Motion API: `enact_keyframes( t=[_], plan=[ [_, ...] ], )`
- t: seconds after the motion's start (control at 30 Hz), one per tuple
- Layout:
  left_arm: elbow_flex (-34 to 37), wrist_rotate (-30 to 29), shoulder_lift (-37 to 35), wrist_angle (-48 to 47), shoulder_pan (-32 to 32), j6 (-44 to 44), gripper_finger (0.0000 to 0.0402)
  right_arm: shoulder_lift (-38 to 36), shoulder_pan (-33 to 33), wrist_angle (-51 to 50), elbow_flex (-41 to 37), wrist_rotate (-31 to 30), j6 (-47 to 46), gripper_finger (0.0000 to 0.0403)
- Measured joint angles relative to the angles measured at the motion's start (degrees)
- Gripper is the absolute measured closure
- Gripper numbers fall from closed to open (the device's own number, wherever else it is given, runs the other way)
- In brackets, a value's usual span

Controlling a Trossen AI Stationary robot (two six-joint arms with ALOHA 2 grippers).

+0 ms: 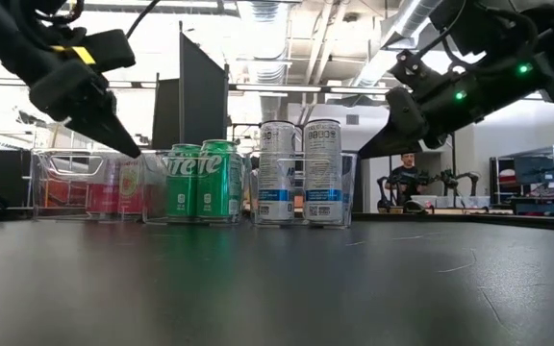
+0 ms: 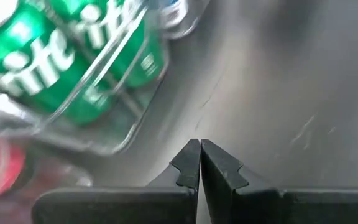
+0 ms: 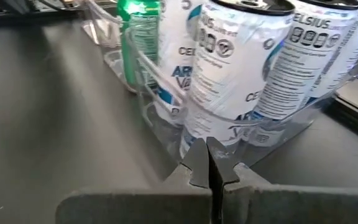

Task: Sort soda cans
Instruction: Adjust the transparent bins

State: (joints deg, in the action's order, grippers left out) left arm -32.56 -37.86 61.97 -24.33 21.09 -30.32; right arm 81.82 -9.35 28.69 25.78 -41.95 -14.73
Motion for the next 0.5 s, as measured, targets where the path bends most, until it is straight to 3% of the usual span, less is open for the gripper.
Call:
enact_keyframes(
  t=[0.13, 0.5],
  plan=[
    [3.04, -2.87, 0.08, 6.44, -1.11, 3.5, 0.0391, 0.0, -0.02, 0.02, 0.0, 0.02, 0.02, 0.0403],
    [4.77, -6.28, 0.08, 8.43, -9.78, 5.93, 0.0391, 0.0, -0.02, 0.48, 0.0, 0.02, 0.16, 0.0403]
  ],
)
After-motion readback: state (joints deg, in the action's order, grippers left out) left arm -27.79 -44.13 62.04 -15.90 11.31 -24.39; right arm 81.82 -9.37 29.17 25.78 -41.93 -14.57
